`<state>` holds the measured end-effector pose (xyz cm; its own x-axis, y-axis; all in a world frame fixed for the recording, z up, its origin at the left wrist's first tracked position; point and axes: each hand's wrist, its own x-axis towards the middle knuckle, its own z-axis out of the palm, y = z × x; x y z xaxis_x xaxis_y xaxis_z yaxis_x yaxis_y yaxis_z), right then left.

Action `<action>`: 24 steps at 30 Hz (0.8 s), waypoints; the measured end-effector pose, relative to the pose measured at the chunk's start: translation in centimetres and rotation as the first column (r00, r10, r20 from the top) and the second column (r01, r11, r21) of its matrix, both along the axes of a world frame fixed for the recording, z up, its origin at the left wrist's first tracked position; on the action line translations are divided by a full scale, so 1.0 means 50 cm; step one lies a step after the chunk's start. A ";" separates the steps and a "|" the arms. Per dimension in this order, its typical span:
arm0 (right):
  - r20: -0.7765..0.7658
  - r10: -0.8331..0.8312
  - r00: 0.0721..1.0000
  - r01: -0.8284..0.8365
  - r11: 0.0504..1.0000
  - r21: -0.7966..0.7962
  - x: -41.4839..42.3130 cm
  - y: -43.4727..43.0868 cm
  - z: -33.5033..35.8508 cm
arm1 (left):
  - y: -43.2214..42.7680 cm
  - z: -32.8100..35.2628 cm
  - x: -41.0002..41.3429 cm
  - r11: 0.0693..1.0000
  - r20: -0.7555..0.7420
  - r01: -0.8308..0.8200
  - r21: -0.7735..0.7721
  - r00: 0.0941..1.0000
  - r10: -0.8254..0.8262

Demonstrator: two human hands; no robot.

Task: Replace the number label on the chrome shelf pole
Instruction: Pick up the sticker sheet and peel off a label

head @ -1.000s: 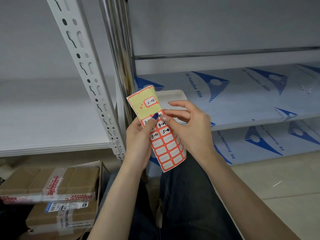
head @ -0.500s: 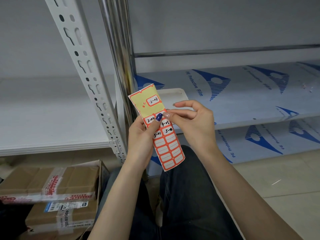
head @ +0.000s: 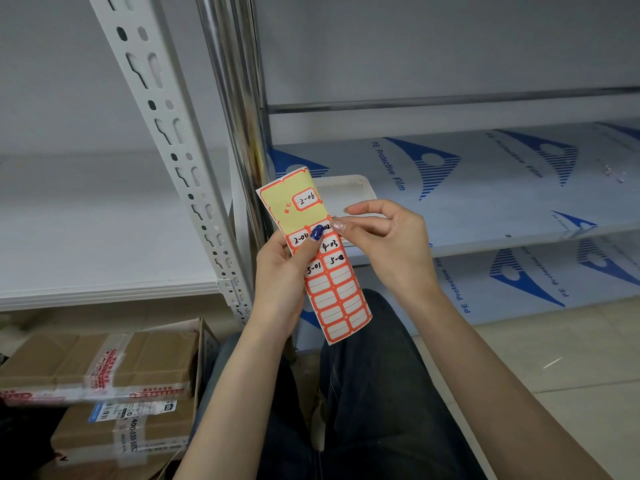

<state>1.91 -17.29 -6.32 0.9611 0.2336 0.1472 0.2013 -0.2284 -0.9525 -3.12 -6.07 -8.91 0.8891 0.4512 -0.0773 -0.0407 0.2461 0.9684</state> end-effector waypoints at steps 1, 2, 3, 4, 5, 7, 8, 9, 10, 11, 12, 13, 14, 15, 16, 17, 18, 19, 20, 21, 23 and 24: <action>-0.002 0.000 1.000 0.000 1.000 -0.003 0.001 -0.001 0.000 | 0.000 0.001 -0.001 1.000 -0.002 0.002 -0.009 1.000 -0.002; 0.000 -0.001 1.000 0.001 1.000 -0.005 0.002 -0.002 0.000 | 0.000 0.001 -0.001 1.000 -0.005 0.003 -0.016 1.000 -0.003; 0.004 -0.004 1.000 0.004 1.000 -0.010 0.003 -0.002 0.000 | 0.000 0.002 -0.001 1.000 -0.011 0.003 -0.019 1.000 -0.003; 0.007 -0.008 1.000 0.008 1.000 -0.012 0.004 -0.003 -0.001 | -0.001 0.002 -0.001 1.000 -0.021 0.004 -0.020 1.000 -0.004; 0.006 -0.014 1.000 0.014 1.000 -0.011 0.005 -0.004 -0.001 | -0.001 0.001 -0.001 1.000 -0.030 0.004 -0.020 1.000 -0.004; 0.002 -0.027 1.000 0.027 1.000 -0.006 0.007 -0.006 -0.004 | -0.002 0.000 -0.001 1.000 -0.038 0.006 -0.022 0.999 -0.007; 0.001 -0.035 0.999 0.035 0.999 0.000 0.008 -0.007 -0.005 | -0.003 0.000 -0.001 1.000 -0.040 0.009 -0.027 0.999 -0.010; 0.000 -0.043 0.999 0.043 0.999 0.006 0.008 -0.008 -0.006 | -0.004 0.000 -0.001 0.999 -0.041 0.012 -0.036 0.999 -0.014; -0.001 -0.050 0.999 0.050 0.999 0.012 0.009 -0.009 -0.006 | -0.004 0.001 -0.001 0.999 -0.041 0.015 -0.048 0.999 -0.017; 0.000 -0.056 0.998 0.056 0.998 0.017 0.009 -0.010 -0.006 | -0.004 0.001 0.000 0.998 -0.042 0.018 -0.060 0.999 -0.021; 0.001 -0.062 0.998 0.062 0.998 0.024 0.010 -0.011 -0.005 | -0.003 0.001 0.000 0.997 -0.041 0.023 -0.070 0.999 -0.026; 0.000 -0.068 0.998 0.068 0.997 0.033 0.010 -0.012 -0.004 | -0.002 0.001 0.000 0.996 -0.038 0.029 -0.080 0.999 -0.033; -0.003 -0.074 0.997 0.074 0.996 0.045 0.011 -0.013 -0.002 | -0.001 0.000 0.000 0.995 -0.033 0.037 -0.088 0.999 -0.040; -0.009 -0.077 0.997 0.077 0.995 0.058 0.011 -0.014 0.000 | 0.000 0.000 0.000 0.995 -0.028 0.042 -0.093 0.999 -0.045; -0.014 -0.076 0.997 0.077 0.994 0.071 0.011 -0.015 0.001 | 0.001 0.000 0.000 0.994 -0.025 0.046 -0.097 0.999 -0.049; -0.018 -0.072 0.997 0.073 0.994 0.082 0.011 -0.016 0.003 | 0.001 0.000 -0.001 0.994 -0.022 0.049 -0.100 0.998 -0.051; -0.021 -0.067 0.998 0.068 0.994 0.088 0.010 -0.017 0.005 | 0.001 0.000 0.000 0.993 -0.020 0.051 -0.102 0.998 -0.054; -0.022 -0.061 0.998 0.063 0.994 0.090 0.010 -0.019 0.007 | 0.002 0.000 -0.001 0.993 -0.019 0.053 -0.104 0.998 -0.055; -0.022 -0.058 0.998 0.060 0.994 0.090 0.010 -0.020 0.009 | 0.001 0.001 -0.001 0.993 -0.019 0.055 -0.105 0.998 -0.057; -0.023 -0.057 0.998 0.059 0.994 0.092 0.009 -0.022 0.011 | 0.001 0.002 -0.002 0.993 -0.019 0.056 -0.105 0.998 -0.058; -0.023 -0.064 0.998 0.066 0.993 0.097 0.010 -0.027 0.013 | 0.001 0.003 -0.003 0.993 -0.024 0.052 -0.104 0.998 -0.055; -0.021 -0.068 0.997 0.069 0.993 0.099 0.011 -0.029 0.013 | 0.001 0.004 -0.003 0.993 -0.027 0.048 -0.105 0.998 -0.051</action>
